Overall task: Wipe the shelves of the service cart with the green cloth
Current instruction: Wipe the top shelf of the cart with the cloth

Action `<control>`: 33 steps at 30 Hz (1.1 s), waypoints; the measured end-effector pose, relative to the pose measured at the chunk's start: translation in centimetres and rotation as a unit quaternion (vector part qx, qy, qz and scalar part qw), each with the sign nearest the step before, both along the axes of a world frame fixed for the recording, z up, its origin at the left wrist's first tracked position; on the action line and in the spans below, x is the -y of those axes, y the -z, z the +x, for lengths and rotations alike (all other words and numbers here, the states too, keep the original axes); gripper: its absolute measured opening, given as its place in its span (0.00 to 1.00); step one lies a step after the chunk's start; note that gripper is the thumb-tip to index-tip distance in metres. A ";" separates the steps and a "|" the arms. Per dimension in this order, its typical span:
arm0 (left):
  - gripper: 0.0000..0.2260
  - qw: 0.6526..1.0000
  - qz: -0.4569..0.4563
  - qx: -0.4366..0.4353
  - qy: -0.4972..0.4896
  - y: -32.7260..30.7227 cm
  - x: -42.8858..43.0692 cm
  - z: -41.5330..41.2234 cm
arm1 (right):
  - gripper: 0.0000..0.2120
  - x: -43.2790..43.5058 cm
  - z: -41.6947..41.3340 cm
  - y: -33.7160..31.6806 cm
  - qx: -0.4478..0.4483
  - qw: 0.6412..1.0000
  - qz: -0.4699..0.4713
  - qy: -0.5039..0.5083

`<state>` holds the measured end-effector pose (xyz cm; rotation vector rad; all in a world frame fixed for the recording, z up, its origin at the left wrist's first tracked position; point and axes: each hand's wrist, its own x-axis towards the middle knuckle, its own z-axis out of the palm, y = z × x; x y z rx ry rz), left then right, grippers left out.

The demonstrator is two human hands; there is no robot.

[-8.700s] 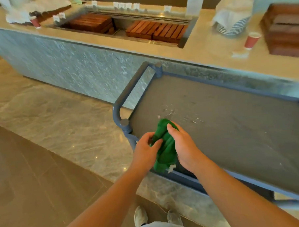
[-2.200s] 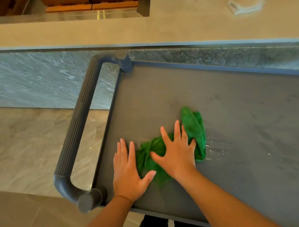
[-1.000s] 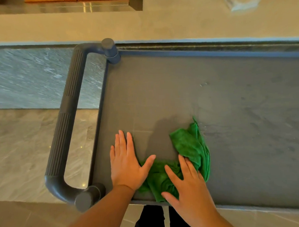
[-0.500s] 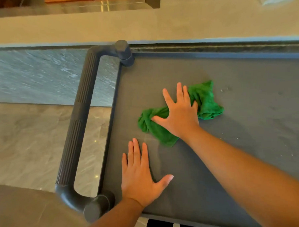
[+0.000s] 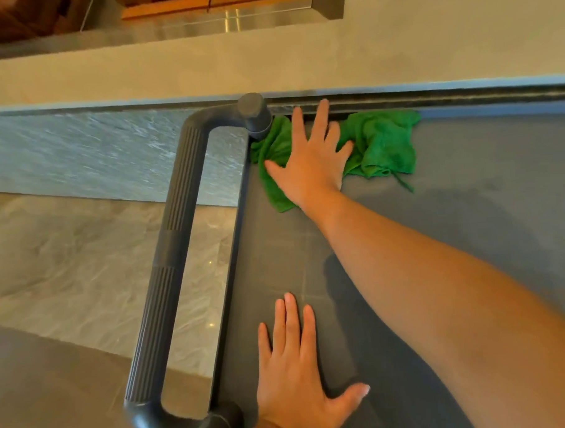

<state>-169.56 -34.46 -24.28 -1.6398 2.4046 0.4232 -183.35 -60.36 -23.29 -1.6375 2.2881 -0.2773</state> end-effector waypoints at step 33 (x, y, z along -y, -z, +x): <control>0.46 0.991 -0.042 -0.095 -0.085 -0.2 -1.1 0.3 | 0.50 -41.4 -3.6 -2.7 0.052 0.962 0.267 -0.001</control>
